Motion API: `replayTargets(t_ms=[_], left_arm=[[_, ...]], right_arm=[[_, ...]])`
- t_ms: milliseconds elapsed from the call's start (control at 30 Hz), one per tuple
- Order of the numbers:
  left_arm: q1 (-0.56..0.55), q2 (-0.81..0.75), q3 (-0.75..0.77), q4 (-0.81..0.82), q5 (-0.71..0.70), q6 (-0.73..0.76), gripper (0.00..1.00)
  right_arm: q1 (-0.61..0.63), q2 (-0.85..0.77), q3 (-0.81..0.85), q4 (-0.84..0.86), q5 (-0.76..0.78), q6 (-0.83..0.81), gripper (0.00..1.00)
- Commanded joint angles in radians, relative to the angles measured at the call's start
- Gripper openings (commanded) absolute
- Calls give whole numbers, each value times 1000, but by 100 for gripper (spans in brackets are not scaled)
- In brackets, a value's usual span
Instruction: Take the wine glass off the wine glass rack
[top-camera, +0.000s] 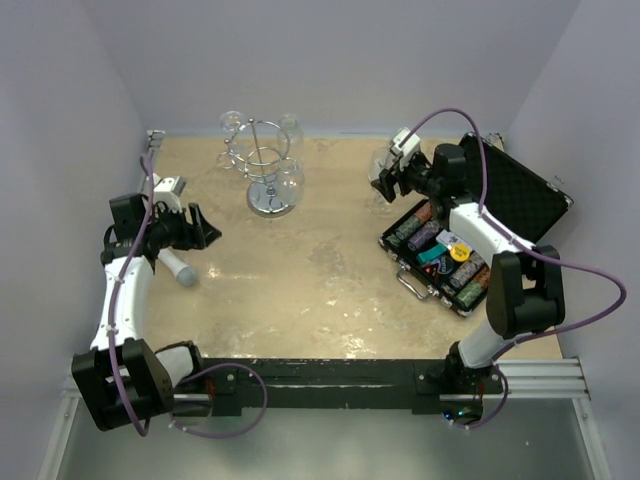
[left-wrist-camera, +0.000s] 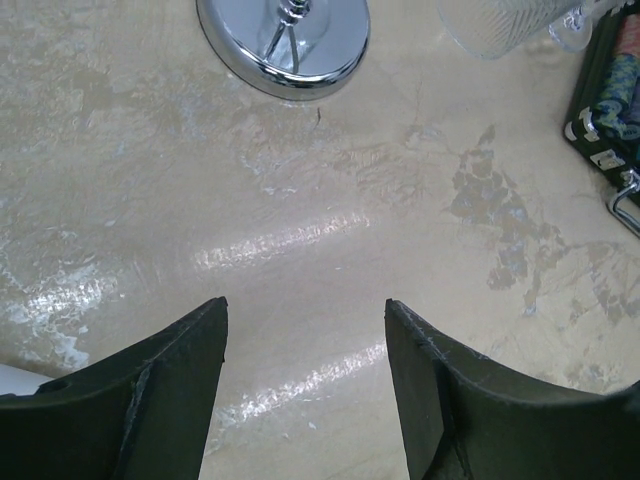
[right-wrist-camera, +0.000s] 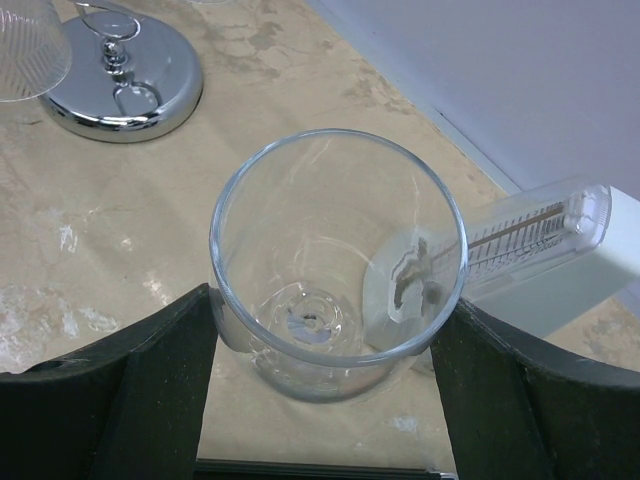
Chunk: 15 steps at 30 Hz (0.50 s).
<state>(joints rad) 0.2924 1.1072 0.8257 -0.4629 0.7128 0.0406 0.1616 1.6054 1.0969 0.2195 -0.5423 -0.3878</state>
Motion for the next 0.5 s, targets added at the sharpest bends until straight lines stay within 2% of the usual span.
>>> replayTargets(t_ms=[0,467], left_arm=[[5,8,-7,102,-18,-102,68],[5,14,-23,145,-35,-148,68]], right_arm=[[-5,-25,-9,122,-10,17,57],[-31,-21,-81,147,4,6,58]])
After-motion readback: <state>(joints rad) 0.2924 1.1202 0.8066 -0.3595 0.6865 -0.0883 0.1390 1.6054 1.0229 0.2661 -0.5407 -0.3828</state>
